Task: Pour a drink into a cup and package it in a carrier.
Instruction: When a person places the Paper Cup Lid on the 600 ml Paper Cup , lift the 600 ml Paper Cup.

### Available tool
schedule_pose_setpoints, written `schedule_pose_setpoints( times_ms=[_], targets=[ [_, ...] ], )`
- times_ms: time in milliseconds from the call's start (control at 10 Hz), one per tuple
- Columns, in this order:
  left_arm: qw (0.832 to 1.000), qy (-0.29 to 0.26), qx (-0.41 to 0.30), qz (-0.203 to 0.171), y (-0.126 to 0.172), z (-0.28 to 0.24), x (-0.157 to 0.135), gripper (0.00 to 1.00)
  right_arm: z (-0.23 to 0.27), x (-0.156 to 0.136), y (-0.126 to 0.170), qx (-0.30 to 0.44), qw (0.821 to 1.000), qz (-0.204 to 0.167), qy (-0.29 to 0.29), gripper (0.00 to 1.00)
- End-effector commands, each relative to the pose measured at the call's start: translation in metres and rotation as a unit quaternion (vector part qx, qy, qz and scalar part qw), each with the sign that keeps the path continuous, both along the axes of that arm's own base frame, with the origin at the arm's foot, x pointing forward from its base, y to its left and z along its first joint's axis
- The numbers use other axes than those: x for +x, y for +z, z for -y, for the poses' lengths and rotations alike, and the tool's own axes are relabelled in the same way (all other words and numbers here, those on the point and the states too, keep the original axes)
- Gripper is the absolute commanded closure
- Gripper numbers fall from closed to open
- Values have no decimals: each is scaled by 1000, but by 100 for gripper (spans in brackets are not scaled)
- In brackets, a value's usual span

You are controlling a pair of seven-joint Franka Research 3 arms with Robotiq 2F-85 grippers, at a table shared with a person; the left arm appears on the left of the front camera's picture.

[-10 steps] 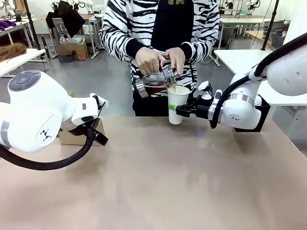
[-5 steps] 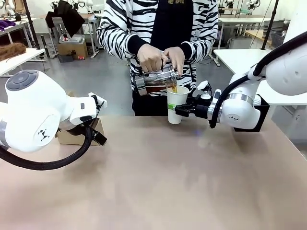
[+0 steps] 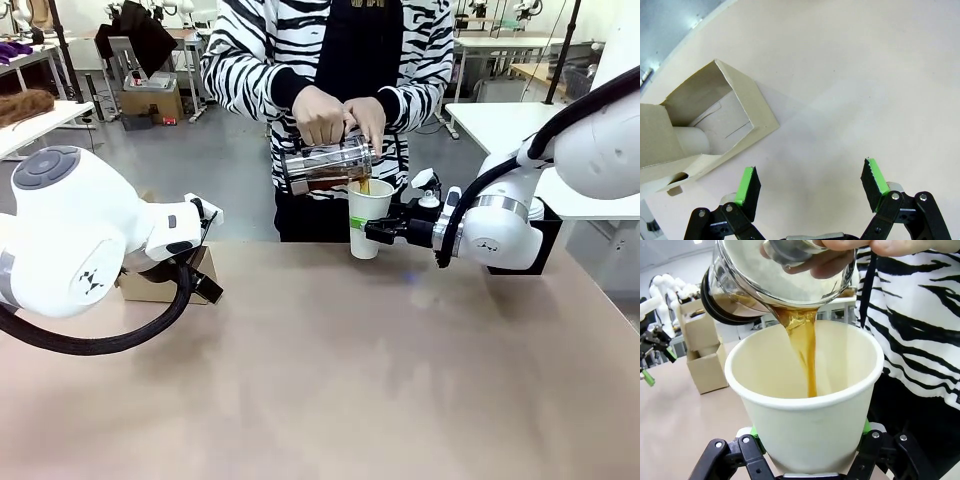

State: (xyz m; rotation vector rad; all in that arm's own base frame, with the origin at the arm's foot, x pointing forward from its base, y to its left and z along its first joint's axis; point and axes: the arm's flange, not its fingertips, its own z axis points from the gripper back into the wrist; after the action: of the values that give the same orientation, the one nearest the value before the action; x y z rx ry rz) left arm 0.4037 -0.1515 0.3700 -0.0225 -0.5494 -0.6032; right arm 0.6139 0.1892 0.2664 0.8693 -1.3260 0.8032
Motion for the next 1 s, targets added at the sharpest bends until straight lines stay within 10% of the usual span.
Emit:
schedule_pose_setpoints(
  times_ms=[0,900],
  targets=[
    [1000,-1,-1,0,0,0,0,0,1,-4,3,3,1000,0,-1,24],
    [1000,-1,-1,0,0,0,0,0,1,-4,3,3,1000,0,-1,24]
  ],
)
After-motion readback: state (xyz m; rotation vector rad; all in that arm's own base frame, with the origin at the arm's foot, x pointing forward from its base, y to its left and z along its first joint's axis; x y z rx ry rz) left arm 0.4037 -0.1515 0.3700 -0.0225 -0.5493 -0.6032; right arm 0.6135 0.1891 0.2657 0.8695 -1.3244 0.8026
